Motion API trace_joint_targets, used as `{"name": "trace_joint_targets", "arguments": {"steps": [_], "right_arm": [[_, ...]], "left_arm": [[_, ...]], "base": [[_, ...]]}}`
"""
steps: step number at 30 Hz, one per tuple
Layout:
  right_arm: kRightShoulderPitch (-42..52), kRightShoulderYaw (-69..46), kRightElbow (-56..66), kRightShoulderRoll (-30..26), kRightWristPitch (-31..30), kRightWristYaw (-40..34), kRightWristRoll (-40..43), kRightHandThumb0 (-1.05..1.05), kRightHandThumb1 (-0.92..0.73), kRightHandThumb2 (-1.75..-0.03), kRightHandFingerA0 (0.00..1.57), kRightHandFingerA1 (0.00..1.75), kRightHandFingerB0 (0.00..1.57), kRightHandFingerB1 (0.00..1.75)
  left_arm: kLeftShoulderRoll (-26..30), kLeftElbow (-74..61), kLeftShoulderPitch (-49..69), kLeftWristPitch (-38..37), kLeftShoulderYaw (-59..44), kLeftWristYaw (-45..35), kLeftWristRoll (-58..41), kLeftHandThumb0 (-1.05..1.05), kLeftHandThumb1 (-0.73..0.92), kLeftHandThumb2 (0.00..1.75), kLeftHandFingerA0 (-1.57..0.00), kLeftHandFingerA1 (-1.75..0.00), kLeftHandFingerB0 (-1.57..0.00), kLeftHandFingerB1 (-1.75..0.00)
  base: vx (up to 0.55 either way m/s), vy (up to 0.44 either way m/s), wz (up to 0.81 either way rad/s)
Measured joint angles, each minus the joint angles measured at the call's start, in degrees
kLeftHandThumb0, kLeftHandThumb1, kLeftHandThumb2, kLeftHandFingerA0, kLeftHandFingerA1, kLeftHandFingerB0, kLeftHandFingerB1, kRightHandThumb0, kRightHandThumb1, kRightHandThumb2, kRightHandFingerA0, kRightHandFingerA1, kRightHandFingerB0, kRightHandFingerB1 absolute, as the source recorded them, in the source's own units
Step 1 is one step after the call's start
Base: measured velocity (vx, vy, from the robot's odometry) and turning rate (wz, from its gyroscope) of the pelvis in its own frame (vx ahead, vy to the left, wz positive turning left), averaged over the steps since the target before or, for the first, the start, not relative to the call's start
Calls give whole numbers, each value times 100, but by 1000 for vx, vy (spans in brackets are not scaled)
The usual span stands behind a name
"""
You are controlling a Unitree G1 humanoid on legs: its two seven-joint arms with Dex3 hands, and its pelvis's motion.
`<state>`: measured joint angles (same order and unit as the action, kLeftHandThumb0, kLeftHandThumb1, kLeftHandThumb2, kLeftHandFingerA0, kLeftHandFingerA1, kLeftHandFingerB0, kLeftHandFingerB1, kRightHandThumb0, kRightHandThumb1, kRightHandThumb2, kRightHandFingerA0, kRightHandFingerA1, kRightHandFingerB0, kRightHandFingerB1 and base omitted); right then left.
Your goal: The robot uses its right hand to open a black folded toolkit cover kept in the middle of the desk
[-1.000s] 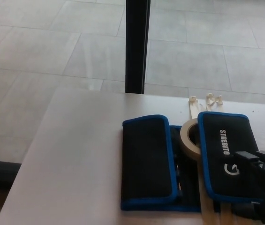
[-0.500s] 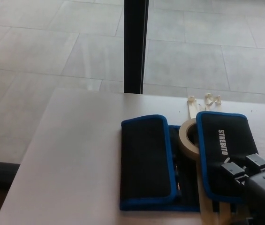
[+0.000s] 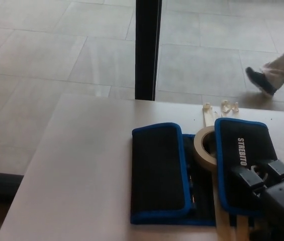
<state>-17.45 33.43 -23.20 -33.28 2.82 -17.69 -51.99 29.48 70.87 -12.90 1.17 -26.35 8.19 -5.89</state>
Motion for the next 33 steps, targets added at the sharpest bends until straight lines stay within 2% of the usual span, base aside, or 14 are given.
{"name": "trace_joint_targets", "arguments": {"steps": [8,9,10,16,17,20,21,23,30,33], "right_arm": [[-33,-45,-153,97,-333,-156,-384,-35,-48,-102,4,55,0,50],[-33,-50,-157,103,-352,-162,-404,-37,-66,-63,85,159,47,46],[-45,-55,-187,118,-355,-224,-422,-32,-66,-62,86,166,48,46],[-231,-83,-370,159,-192,-805,-420,-32,-66,-63,89,167,54,46],[-243,-82,-409,164,-157,-885,-420,-31,-68,-63,84,167,62,46],[-260,-80,-555,176,-52,-1155,-420,-35,-68,-63,81,165,69,46],[-264,-80,-606,178,-15,-1254,-419,-35,-68,-63,81,165,69,46],[-274,-80,-696,182,52,-1416,-418,-36,-68,-60,85,165,80,52],[-329,-74,-1030,197,296,-2019,-422,-36,-65,-62,86,168,84,55],[-344,-76,-1159,210,416,-2260,-416,-35,-67,-62,86,171,88,65]], "left_arm": [[40,33,-2,-60,-7,9,-13,-45,56,57,-62,-74,-62,-56],[40,38,-2,-67,-7,9,-14,-46,57,57,-63,-74,-62,-56],[39,40,-1,-72,-6,10,-14,-45,58,57,-63,-74,-61,-55],[31,38,-3,-72,5,10,-6,-46,58,57,-60,-73,-62,-56],[30,38,-3,-72,7,10,-6,-46,57,57,-61,-74,-61,-56],[30,37,-6,-72,12,10,-4,-46,58,57,-63,-75,-62,-55],[30,38,-6,-72,12,10,-4,-46,58,57,-63,-75,-62,-55],[30,38,-6,-72,11,10,-4,-45,57,57,-62,-74,-64,-56],[30,38,-7,-72,20,10,0,-46,58,57,-62,-75,-60,-56],[30,38,-7,-72,22,10,-1,-46,57,57,-64,-76,-64,-57]], "base": [[0,0,0],[0,0,0],[0,0,0],[0,0,0],[0,0,0],[0,0,0],[0,0,0],[0,0,0],[0,0,0],[0,0,0]]}}
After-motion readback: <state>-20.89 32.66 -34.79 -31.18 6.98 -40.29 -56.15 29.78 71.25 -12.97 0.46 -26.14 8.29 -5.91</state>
